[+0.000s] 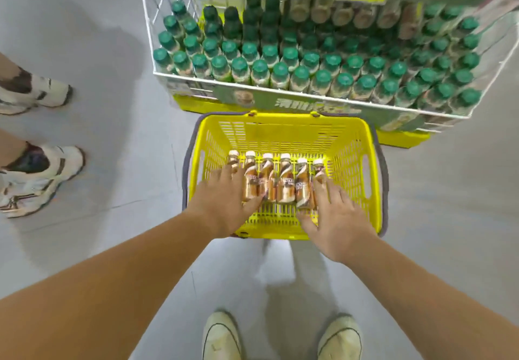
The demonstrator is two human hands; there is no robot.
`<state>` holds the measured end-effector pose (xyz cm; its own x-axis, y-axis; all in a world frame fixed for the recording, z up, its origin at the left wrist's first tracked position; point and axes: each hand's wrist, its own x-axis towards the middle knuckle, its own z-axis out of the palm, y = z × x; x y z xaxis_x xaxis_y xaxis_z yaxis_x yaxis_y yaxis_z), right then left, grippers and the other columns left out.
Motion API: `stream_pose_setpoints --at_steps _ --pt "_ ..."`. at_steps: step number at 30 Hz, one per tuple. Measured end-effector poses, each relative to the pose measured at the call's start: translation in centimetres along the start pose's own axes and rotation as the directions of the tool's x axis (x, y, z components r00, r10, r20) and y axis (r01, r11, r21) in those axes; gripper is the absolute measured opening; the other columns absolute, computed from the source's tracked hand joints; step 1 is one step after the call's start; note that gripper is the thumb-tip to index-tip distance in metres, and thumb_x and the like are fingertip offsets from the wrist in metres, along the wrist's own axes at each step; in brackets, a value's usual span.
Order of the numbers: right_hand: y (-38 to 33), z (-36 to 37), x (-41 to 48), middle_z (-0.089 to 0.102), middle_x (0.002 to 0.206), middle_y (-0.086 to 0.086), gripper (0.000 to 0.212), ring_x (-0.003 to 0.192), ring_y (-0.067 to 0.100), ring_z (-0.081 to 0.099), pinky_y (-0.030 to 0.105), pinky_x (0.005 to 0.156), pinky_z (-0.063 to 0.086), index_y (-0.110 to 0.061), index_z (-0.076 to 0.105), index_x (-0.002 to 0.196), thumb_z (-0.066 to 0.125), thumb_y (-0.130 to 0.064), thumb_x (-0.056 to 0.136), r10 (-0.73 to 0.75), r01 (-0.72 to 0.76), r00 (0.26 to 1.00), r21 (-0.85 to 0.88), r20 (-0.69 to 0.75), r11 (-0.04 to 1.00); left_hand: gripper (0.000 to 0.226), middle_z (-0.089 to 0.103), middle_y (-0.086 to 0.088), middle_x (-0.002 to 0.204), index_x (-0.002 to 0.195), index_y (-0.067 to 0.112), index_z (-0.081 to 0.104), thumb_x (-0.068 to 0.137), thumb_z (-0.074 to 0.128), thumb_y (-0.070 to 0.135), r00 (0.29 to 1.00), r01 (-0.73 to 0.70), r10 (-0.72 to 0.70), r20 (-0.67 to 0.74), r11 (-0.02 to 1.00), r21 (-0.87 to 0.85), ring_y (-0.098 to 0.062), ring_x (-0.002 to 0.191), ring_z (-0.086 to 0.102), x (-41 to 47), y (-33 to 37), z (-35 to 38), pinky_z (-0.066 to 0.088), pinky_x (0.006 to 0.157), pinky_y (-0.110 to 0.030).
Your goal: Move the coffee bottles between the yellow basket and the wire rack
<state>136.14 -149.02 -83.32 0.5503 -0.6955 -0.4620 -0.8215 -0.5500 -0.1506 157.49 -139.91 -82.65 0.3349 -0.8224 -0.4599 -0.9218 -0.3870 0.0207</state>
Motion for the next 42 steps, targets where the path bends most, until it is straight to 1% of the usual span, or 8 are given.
stream_pose_setpoints --at_steps 8,11,21,27,30,33,38,42 --pt "1.1 7.5 10.1 0.036 0.153 0.010 0.079 0.145 0.030 0.024 0.049 0.121 0.014 -0.018 0.017 0.156 0.029 -0.066 0.095 -0.014 0.013 0.999 0.035 0.031 0.999 0.074 0.031 -0.012 0.152 0.154 0.015 0.023 0.098 0.039 0.060 0.982 0.183 -0.153 0.111 0.920 -0.346 -0.034 0.139 0.033 8.9 -1.4 9.0 0.034 0.109 -0.049" --pt "0.9 9.3 14.4 0.031 0.158 0.008 0.081 0.143 0.029 0.028 0.052 0.120 0.017 -0.022 0.012 0.157 0.027 -0.070 0.093 0.028 -0.036 0.996 0.095 0.089 0.995 0.072 0.031 -0.015 0.151 0.154 0.012 0.024 0.100 0.043 0.054 0.971 0.238 -0.204 0.124 0.871 -0.430 -0.035 0.140 0.033 12.5 -2.3 10.9 0.033 0.112 -0.049" --pt "0.1 13.3 22.8 0.055 0.129 0.011 0.066 0.122 0.031 0.051 0.041 0.089 0.044 -0.018 0.035 0.141 0.046 -0.062 0.093 0.110 -0.157 0.982 0.333 0.155 0.930 0.050 0.048 -0.022 0.134 0.137 0.006 0.036 0.094 0.055 0.022 0.940 0.338 -0.300 0.160 0.870 -0.358 -0.040 0.125 0.045 20.2 -3.5 15.5 0.039 0.100 -0.045" --pt "0.3 13.5 25.4 0.062 0.075 0.005 0.027 0.072 0.026 0.064 0.029 0.053 0.044 -0.012 0.057 0.074 0.072 -0.034 0.079 0.205 -0.271 0.959 0.414 0.197 0.869 0.035 0.052 -0.018 0.129 0.126 0.003 0.049 0.094 0.052 0.016 0.924 0.370 -0.350 0.155 0.921 -0.120 -0.034 0.121 0.048 22.0 -2.8 15.3 0.043 0.097 -0.038" --pt "0.8 13.1 25.4 0.054 0.061 0.003 0.029 0.056 0.021 0.054 0.023 0.045 0.036 -0.010 0.054 0.066 0.075 -0.028 0.075 0.260 -0.361 0.922 0.400 0.285 0.842 0.028 0.054 -0.018 0.126 0.118 0.007 0.056 0.093 0.056 0.018 0.926 0.362 -0.328 0.184 0.911 -0.197 -0.033 0.115 0.052 22.1 -2.8 15.2 0.047 0.088 -0.037" --pt "1.3 13.1 24.5 0.053 0.055 0.001 0.037 0.051 0.017 0.051 0.025 0.045 0.036 -0.011 0.058 0.069 0.077 -0.040 0.078 0.292 -0.391 0.913 0.406 0.286 0.826 0.031 0.054 -0.017 0.123 0.119 0.006 0.055 0.092 0.064 0.017 0.893 0.447 -0.361 0.269 0.778 -0.441 -0.029 0.097 0.059 21.3 -3.2 15.2 0.050 0.067 -0.034" --pt "0.9 12.6 21.6 0.063 0.096 -0.001 0.051 0.083 0.021 0.061 0.032 0.060 0.041 -0.010 0.053 0.124 0.066 -0.048 0.091 0.210 -0.278 0.960 0.508 0.188 0.815 0.042 0.069 -0.006 0.106 0.123 0.017 0.055 0.086 0.074 0.013 0.906 0.405 -0.314 0.283 0.454 -0.793 -0.027 0.092 0.070 18.1 -5.2 15.2 0.061 0.078 -0.045" --pt "0.0 9.9 19.1 0.061 0.090 0.004 0.031 0.079 0.023 0.059 0.036 0.059 0.043 -0.016 0.055 0.102 0.064 -0.044 0.093 0.131 -0.182 0.983 0.617 0.128 0.766 0.043 0.074 -0.001 0.095 0.121 0.017 0.060 0.085 0.074 -0.001 0.933 0.307 -0.255 0.253 0.204 -0.929 -0.012 0.073 0.074 15.6 -5.0 12.5 0.057 0.055 -0.027"
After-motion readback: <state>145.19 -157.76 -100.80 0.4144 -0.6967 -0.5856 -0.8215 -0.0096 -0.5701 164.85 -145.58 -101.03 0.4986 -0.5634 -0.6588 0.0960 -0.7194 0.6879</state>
